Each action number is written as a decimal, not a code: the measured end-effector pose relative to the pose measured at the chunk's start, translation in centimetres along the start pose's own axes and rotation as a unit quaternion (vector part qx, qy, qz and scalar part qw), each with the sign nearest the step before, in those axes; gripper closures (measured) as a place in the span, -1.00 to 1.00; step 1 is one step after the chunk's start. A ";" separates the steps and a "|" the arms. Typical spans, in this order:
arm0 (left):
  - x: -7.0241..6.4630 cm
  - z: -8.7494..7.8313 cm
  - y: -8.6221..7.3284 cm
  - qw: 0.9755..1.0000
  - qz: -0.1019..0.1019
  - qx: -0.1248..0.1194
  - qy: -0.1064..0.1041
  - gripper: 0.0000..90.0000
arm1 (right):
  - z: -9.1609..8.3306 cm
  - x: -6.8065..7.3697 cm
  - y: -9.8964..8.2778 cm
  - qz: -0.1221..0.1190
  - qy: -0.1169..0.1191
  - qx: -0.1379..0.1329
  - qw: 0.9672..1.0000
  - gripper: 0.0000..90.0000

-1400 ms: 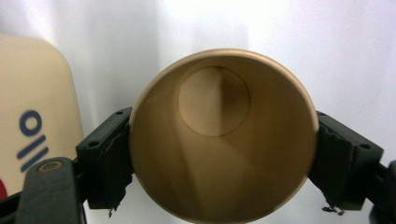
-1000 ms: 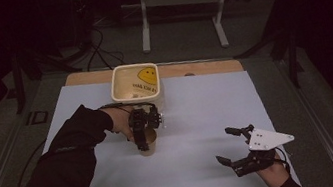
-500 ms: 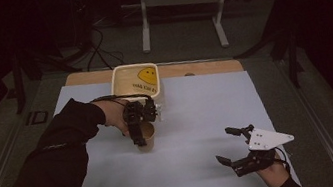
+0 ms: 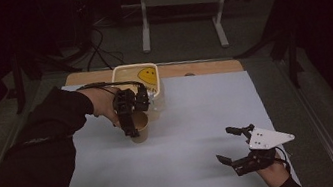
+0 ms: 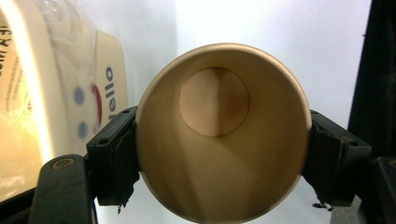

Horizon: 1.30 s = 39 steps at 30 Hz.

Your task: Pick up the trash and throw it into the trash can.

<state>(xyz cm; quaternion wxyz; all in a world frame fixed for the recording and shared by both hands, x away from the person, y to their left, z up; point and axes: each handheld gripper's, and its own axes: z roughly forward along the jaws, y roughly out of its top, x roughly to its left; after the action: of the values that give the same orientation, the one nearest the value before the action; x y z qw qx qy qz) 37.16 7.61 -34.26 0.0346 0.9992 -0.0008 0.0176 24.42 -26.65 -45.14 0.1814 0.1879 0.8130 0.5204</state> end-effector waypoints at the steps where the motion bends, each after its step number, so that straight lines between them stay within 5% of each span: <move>1: 0.0 -0.3 0.0 1.000 -0.001 0.003 0.000 -0.47 | 0.0 0.0 0.0 0.000 0.000 0.000 1.000 -0.74; 14: 0.5 -5.1 0.8 1.000 0.006 -0.008 0.004 -0.47 | -0.1 -0.4 -0.2 0.013 0.000 -0.003 1.000 -0.74; 29: 2.3 -8.1 1.5 1.000 0.029 -0.008 -0.005 -0.44 | 0.0 -0.8 -0.6 0.026 -0.008 0.004 1.000 -0.74; 39: 4.0 -11.2 1.4 0.998 0.040 -0.043 0.013 -0.43 | 0.1 -1.1 -0.9 0.035 -0.008 0.007 0.999 -0.74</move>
<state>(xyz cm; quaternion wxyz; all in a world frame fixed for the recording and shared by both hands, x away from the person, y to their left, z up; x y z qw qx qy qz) 40.79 6.94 -22.89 0.0763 0.9957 -0.0414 0.0318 25.34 -27.50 -45.86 0.1683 0.2222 0.8079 0.5192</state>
